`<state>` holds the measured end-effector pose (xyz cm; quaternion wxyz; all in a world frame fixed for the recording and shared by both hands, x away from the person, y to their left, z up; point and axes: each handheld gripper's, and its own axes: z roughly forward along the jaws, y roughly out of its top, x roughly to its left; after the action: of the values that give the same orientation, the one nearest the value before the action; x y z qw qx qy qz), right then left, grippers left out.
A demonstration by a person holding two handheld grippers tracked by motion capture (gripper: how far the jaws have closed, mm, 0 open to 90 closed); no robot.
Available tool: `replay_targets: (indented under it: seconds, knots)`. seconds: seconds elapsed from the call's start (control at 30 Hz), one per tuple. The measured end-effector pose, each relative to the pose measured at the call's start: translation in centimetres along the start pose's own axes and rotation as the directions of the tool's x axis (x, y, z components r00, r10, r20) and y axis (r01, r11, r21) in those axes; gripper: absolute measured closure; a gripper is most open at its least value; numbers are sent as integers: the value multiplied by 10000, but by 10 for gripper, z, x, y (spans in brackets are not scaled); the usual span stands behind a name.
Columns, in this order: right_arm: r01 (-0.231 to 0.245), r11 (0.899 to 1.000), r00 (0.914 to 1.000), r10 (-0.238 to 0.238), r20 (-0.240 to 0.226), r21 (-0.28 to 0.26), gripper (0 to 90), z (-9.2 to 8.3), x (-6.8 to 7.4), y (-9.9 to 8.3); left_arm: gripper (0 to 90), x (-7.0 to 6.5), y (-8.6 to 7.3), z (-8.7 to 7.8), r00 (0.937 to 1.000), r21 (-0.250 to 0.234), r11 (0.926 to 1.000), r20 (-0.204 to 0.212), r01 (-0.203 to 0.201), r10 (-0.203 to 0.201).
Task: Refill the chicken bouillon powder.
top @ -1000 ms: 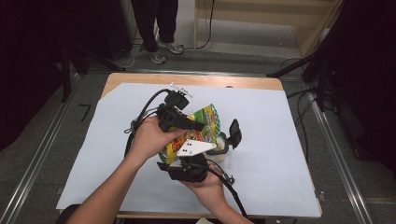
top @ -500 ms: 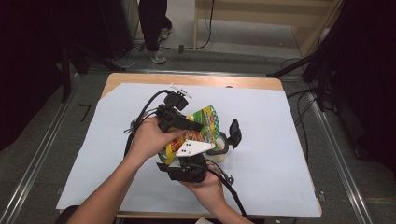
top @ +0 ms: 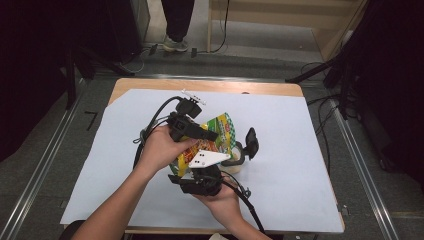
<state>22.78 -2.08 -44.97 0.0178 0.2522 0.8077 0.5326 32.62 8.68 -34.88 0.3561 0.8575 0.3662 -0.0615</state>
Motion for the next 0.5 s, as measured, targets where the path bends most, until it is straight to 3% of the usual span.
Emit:
replay_targets:
  seconds: [0.5]
  knots:
    - [-63, 10000, 10000, 63, -3, 1, 600, -1, 1, 0, 759, 1, 0, 1, 9999, -57, 10000, 152, 66, -65]
